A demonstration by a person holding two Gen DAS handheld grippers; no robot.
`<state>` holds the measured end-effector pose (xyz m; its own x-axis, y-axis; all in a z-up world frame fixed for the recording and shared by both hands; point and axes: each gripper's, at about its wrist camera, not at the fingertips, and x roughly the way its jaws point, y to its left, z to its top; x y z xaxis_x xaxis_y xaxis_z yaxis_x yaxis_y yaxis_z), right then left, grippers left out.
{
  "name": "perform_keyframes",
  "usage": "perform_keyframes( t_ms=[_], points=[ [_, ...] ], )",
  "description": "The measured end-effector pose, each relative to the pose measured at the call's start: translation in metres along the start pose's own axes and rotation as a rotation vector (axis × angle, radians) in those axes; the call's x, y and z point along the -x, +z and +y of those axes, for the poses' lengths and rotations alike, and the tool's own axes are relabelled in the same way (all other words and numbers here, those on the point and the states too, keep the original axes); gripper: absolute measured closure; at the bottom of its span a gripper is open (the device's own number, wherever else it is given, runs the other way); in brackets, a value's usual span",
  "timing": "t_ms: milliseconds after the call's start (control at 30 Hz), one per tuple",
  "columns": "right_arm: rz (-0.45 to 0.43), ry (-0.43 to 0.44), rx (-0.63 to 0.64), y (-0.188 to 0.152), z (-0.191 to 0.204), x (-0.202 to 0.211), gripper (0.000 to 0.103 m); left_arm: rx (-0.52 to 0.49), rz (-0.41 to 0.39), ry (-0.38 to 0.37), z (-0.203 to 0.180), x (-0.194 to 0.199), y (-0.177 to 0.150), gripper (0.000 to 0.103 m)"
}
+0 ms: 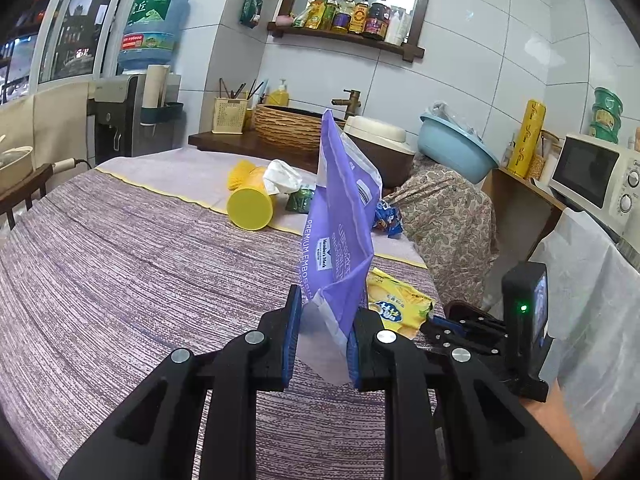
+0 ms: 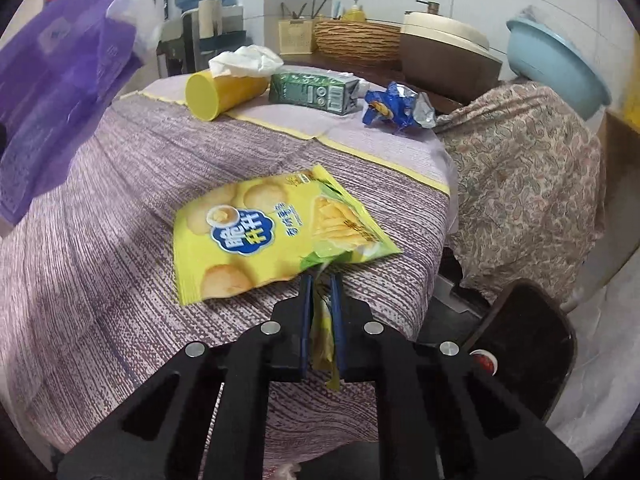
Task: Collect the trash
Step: 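Carry the yellow chip bag to the trash bin and release it with the right tool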
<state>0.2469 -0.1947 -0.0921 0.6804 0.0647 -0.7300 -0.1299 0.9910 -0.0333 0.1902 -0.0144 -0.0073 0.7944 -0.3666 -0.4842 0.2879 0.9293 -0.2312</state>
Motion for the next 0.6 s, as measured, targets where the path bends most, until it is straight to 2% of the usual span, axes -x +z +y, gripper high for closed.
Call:
perform_keyframes(
  t_ms=[200,300,400,600],
  points=[
    [-0.072,-0.001,-0.128,-0.011,-0.029,0.022,0.097,0.001,0.016,-0.037,-0.007,-0.005,-0.003,0.083],
    [-0.119,-0.030,-0.200,-0.019,-0.052,0.043,0.097,-0.016,0.021,-0.061,-0.018,-0.008,-0.005,0.083],
    [-0.144,-0.072,-0.237,-0.026,-0.073,0.060,0.097,-0.040,0.029,-0.110,-0.036,-0.013,-0.005,0.083],
    [-0.152,-0.184,-0.337,-0.048,-0.131,0.086,0.097,-0.074,0.071,-0.259,-0.087,-0.031,-0.009,0.083]
  ],
)
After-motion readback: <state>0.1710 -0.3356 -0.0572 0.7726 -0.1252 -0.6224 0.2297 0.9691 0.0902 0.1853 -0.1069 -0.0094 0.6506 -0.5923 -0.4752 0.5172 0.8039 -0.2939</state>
